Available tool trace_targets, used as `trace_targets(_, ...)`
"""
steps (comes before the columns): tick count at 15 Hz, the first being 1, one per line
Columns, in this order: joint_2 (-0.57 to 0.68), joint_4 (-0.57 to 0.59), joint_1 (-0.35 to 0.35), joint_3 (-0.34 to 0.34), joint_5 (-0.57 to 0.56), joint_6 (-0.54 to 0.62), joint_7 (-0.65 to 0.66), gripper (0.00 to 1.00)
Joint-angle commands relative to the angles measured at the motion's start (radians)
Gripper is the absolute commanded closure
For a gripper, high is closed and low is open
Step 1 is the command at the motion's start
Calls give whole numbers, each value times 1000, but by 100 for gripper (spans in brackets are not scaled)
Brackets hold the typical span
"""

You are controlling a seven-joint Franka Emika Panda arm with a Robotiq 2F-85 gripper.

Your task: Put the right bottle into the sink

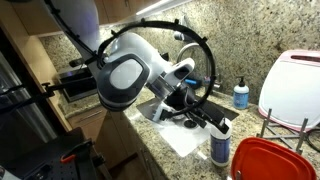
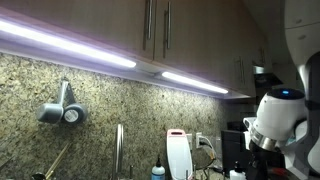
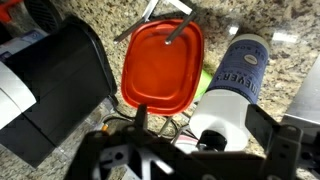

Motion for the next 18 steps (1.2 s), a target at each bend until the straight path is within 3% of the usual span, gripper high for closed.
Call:
trace_targets(1, -17, 37, 24, -2, -2, -2, 25, 0)
trace_targets(4, -26, 78, 33, 5, 5, -2, 33, 0)
trace_targets(6, -26, 79, 81, -5, 25, -2, 43, 0)
trace_targets(9, -48, 114, 70, 13, 17, -3, 52, 0)
trace_targets(18, -264, 175, 183, -52, 125, -3, 72, 0)
